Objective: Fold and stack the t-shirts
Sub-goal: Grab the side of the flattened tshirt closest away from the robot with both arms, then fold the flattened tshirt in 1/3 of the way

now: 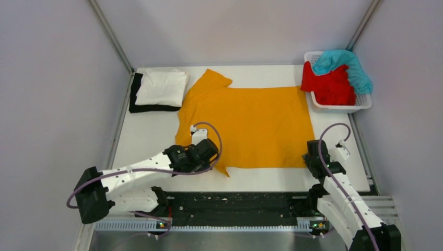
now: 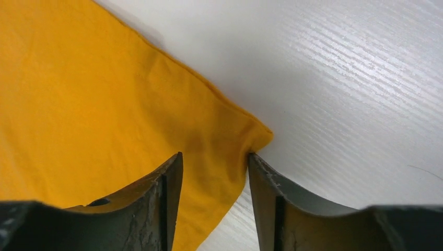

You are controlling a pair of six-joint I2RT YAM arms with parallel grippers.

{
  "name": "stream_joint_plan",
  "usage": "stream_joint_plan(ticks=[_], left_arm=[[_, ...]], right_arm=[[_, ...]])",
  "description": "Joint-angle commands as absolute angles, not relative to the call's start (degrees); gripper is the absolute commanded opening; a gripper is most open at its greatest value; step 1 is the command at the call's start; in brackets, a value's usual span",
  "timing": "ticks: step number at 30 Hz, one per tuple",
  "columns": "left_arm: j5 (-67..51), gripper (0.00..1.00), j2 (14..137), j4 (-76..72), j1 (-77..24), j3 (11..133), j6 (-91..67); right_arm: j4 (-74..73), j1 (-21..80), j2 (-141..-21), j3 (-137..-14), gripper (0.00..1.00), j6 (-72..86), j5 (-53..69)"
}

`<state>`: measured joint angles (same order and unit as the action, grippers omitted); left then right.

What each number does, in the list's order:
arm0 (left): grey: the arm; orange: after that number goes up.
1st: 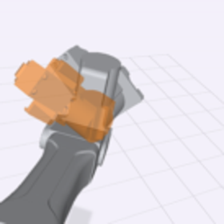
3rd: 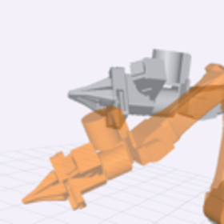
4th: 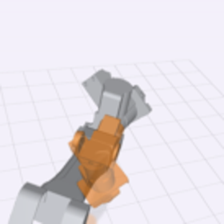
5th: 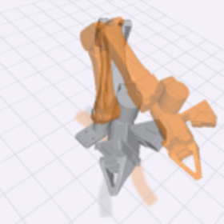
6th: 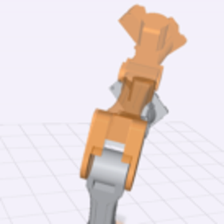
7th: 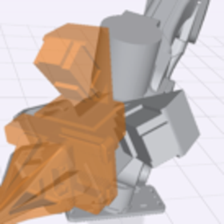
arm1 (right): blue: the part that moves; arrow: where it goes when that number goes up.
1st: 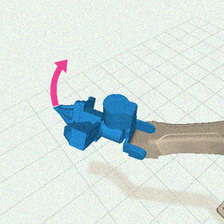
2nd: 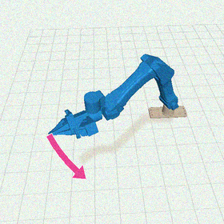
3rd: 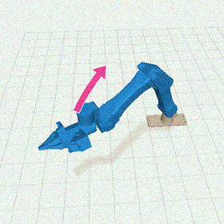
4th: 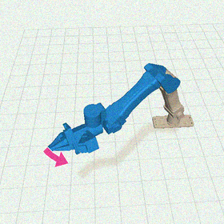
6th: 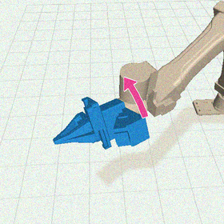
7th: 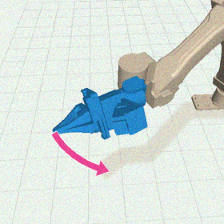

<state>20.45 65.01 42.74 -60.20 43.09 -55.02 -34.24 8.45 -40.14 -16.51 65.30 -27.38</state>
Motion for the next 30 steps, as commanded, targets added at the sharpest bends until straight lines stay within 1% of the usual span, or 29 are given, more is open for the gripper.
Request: stream_joint_plan(ticks=[1, 6, 9, 14, 18, 25, 30], left_arm=[[20.05, 0.00, 62.04, 37.29, -54.56, 45.41, -50.44], [19.68, 0.00, 61.78, 36.30, -49.85, 46.41, -47.37], [19.83, 0.00, 62.11, 35.74, -48.12, 47.61, -45.77], [21.33, 0.00, 63.44, 33.04, -45.81, 49.87, -42.14], [21.01, 0.00, 65.22, 29.28, -43.42, 52.24, -35.56], [20.58, 0.00, 72.82, 23.61, -39.83, 58.97, -23.58], [19.35, 0.00, 80.15, 21.99, -36.23, 63.76, -18.74]], right_arm=[[-30.78, 8.17, -43.25, -14.33, 0.43, 63.72, -27.44], [-28.54, 8.17, -44.59, -15.37, 0.14, 60.46, -28.86], [-28.39, 8.11, -44.55, -16.91, 0.00, 58.42, -28.76], [-28.97, 8.11, -44.80, -21.08, 0.00, 54.52, -27.68], [-29.11, 8.10, -47.23, -25.02, 0.00, 52.03, -27.11], [-26.69, 8.17, -56.60, -33.50, 0.00, 47.14, -27.67], [-24.21, 8.08, -65.04, -39.84, 0.00, 45.53, -28.21]])
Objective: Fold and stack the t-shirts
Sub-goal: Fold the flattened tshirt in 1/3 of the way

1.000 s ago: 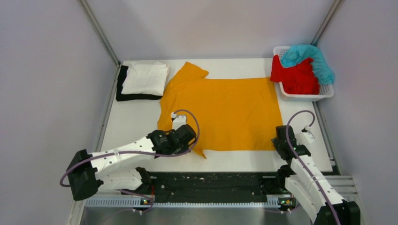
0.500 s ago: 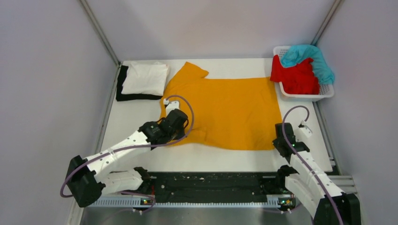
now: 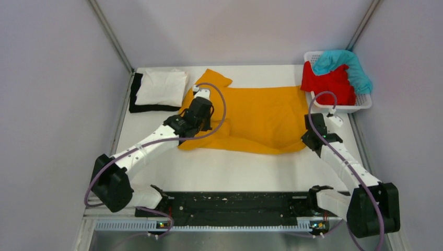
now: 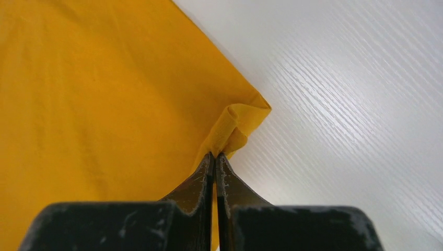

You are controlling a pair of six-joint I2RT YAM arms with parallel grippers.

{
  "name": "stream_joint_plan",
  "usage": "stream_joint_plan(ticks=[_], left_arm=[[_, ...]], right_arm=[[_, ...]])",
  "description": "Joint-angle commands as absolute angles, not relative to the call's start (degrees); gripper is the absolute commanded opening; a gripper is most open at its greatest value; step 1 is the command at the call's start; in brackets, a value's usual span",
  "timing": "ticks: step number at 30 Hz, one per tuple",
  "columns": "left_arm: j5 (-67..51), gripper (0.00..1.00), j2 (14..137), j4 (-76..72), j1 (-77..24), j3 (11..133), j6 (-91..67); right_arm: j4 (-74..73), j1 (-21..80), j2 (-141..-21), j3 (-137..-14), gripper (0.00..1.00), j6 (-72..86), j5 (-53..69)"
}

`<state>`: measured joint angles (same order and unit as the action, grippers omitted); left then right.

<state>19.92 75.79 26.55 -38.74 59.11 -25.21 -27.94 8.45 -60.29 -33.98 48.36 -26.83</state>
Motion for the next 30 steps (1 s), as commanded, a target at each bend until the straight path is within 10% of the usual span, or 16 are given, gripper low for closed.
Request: stream_joint_plan(ticks=[1, 17, 23, 30], left_arm=[[19.46, 0.00, 81.52, 22.40, -35.39, 64.66, -18.36], [13.13, 0.06, 98.29, 20.81, -23.83, 74.57, -17.31], [17.74, 0.92, 103.33, 26.11, -22.40, 82.26, -18.56], [8.97, 0.99, 96.80, 26.98, -22.37, 78.91, -22.39]], right_arm=[[-23.67, 8.01, -66.62, -40.87, 0.00, 45.33, -28.28], [-18.22, 5.53, -87.32, -53.89, 0.09, 43.99, -29.10], [-18.47, 5.47, -85.94, -54.68, 0.55, 42.78, -29.05], [-18.28, 6.18, -77.41, -48.42, 0.95, 41.13, -22.08]])
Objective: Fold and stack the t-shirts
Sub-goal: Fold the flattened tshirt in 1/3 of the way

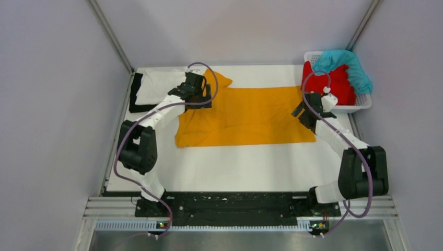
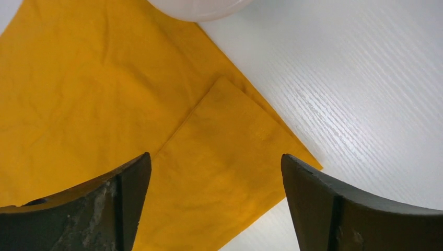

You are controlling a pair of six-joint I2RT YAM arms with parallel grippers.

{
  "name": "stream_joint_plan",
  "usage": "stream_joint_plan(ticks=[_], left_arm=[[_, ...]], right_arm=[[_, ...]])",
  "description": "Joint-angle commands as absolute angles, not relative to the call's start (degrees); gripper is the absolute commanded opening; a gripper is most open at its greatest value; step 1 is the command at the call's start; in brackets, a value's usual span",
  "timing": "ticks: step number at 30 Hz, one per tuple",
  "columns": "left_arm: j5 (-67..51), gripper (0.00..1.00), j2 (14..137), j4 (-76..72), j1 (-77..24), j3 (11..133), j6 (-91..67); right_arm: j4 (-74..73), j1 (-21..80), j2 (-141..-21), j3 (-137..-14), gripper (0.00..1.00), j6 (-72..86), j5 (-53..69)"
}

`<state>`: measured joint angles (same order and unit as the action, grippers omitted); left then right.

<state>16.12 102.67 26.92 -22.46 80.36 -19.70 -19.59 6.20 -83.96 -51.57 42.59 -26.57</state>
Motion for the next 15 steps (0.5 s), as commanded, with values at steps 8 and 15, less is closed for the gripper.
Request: stream_joint_plan(ticks=[8, 15], left_arm=[[-6.41, 0.99, 102.45, 20.68, -22.29, 71.31, -29.05], [-6.76, 0.99, 106.44, 19.60, -22.27, 65.61, -32.43]], right_arm=[[-7.39, 15.44, -83.06, -44.82, 0.99, 37.19, -8.73], [-6.46, 16.19, -86.72, -39.76, 0.95, 39.02, -5.80]])
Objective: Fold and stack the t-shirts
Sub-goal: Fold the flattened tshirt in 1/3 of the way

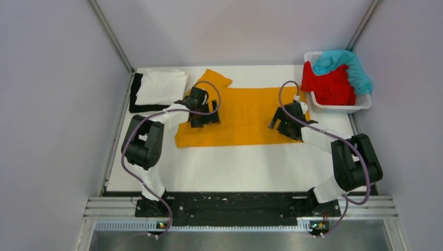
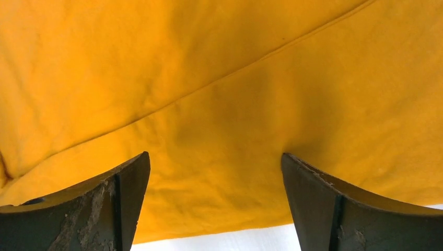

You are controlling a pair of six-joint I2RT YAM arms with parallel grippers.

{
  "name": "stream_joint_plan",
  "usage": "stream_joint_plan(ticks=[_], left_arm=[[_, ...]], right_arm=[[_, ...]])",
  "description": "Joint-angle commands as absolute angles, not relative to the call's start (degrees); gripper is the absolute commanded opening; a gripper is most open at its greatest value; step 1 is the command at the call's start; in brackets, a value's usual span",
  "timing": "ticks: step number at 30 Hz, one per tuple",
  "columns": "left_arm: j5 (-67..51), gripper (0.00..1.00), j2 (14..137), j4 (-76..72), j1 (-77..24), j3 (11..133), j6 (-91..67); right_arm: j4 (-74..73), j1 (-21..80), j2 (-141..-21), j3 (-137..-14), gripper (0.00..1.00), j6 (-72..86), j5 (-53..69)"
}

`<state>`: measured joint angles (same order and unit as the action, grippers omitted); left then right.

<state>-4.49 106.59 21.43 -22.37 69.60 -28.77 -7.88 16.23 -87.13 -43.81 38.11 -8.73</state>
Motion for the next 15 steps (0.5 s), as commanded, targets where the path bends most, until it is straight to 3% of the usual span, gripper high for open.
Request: stream_joint_plan(ticks=[1, 7, 15], left_arm=[[-6.62, 0.99, 105.81, 19.10, -22.32, 63.79, -33.05], [-6.58, 0.99, 96.21, 15.19, -23.89, 47.97, -38.37], [4.51, 0.99, 77.57, 18.57, -33.17, 33.27, -48.04]], right_arm=[[-6.46, 16.21, -85.56, -37.85, 0.95, 39.48, -5.69], [-10.22, 16.71, -74.96, -25.42, 0.95, 44.19, -3.67], [-26.88, 22.93, -49.38, -14.68, 0.94, 55.56, -4.14]])
